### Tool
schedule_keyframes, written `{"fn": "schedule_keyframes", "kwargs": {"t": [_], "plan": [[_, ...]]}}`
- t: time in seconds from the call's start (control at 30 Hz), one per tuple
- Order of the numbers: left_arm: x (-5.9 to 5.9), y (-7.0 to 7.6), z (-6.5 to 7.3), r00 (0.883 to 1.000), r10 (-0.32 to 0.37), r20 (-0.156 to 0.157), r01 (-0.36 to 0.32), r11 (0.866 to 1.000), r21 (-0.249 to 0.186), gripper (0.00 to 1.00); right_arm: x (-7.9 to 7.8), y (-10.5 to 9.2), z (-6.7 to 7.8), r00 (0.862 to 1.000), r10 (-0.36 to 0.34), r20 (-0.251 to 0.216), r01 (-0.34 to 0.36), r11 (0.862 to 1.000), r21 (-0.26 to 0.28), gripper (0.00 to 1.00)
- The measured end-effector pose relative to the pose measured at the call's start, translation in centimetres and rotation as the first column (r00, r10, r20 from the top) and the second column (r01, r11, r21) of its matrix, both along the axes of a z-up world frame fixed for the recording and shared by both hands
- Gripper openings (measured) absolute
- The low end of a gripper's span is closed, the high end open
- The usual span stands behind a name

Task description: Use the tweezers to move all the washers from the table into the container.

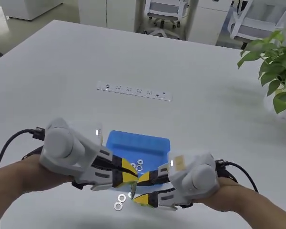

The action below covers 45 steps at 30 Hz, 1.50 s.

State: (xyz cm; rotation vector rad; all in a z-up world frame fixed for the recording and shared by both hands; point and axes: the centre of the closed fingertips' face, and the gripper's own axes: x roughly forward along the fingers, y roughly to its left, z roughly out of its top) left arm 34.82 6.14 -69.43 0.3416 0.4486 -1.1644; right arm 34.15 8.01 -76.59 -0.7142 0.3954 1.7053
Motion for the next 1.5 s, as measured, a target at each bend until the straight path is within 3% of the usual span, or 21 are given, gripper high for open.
{"fn": "schedule_keyframes", "kwargs": {"t": [0.33,1.03,1.5], "plan": [[0.03,0.17,0.00,1.000,-0.001,0.000,0.001,1.000,-0.001,0.05,0.38,0.70,-0.44,0.998,0.052,0.032,-0.051,0.998,-0.029,0.12],[-0.28,-0.21,0.14,1.000,-0.014,-0.002,0.015,1.000,0.006,0.05,0.12,0.63,-0.64,0.997,0.077,0.018,-0.076,0.996,-0.035,0.08],[-0.28,-0.19,0.16,1.000,-0.017,-0.005,0.017,1.000,0.019,0.06,-0.08,0.49,-0.52,0.999,0.046,-0.013,-0.047,0.998,-0.043,0.08]]}}
